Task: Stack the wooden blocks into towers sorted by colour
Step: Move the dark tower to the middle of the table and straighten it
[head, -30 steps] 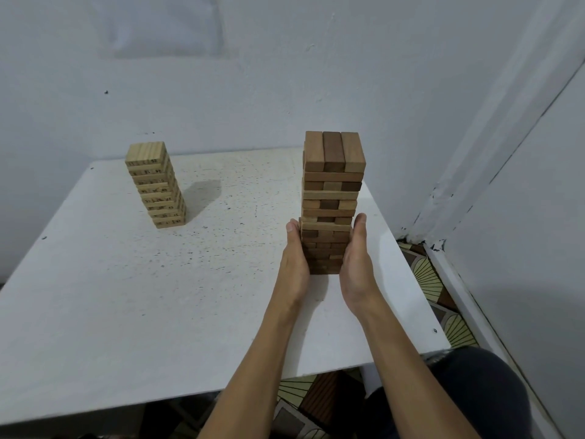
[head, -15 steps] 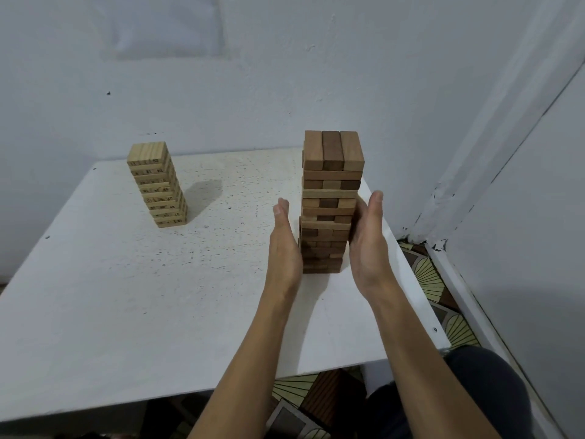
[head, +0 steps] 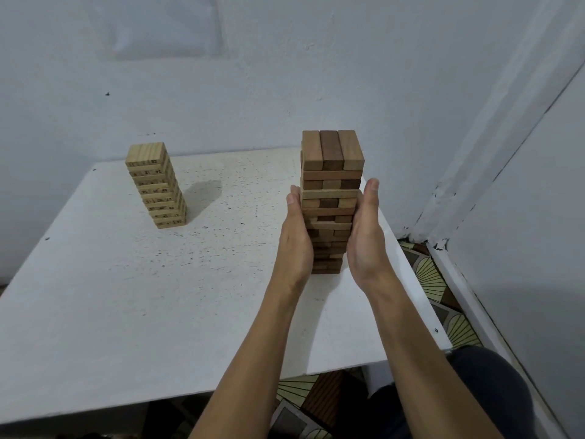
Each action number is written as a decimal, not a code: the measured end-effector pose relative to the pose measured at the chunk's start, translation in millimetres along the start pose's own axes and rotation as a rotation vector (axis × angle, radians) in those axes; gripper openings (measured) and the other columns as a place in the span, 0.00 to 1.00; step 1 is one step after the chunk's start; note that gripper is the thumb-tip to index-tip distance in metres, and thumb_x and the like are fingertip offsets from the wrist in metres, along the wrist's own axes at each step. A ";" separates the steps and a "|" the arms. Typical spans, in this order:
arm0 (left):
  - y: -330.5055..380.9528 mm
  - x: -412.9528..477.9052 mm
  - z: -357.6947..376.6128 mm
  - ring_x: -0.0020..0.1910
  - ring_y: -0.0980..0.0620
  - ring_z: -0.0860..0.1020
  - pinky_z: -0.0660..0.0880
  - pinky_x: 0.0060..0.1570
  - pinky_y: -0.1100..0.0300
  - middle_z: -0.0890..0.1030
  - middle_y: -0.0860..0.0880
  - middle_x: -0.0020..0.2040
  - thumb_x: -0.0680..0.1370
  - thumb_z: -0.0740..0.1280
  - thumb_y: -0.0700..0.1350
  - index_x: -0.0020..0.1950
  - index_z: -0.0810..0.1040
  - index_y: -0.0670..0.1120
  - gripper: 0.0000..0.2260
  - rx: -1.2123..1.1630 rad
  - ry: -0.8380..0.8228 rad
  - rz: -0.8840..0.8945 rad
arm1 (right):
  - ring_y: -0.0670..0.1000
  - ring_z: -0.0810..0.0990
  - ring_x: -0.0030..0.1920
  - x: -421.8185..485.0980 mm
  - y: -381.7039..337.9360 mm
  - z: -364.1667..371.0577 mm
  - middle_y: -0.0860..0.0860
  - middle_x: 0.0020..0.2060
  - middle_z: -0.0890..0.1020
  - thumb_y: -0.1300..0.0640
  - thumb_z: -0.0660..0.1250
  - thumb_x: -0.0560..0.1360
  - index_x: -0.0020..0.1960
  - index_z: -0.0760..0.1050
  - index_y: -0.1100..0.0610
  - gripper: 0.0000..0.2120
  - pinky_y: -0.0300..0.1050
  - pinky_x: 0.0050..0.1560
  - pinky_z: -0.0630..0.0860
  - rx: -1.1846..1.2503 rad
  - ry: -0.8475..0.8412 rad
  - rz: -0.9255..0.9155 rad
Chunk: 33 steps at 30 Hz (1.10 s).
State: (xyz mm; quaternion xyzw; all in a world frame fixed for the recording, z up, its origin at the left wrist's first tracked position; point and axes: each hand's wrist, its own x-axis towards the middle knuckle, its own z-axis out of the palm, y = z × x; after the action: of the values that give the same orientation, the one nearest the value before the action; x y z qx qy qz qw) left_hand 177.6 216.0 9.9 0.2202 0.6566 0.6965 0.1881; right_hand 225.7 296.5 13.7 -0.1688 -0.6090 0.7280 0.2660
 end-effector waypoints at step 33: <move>22.0 13.9 1.6 0.70 0.55 0.71 0.66 0.72 0.51 0.75 0.49 0.70 0.80 0.40 0.65 0.75 0.67 0.49 0.34 0.014 0.002 0.095 | 0.49 0.70 0.72 10.1 -16.1 0.9 0.48 0.70 0.74 0.27 0.46 0.76 0.75 0.65 0.47 0.37 0.57 0.74 0.63 -0.065 -0.083 -0.091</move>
State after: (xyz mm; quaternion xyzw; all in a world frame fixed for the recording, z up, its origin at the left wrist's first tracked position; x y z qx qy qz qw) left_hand 167.4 223.5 32.7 0.2518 0.6503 0.7003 0.1526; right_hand 220.0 303.6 30.4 -0.1189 -0.6497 0.7014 0.2679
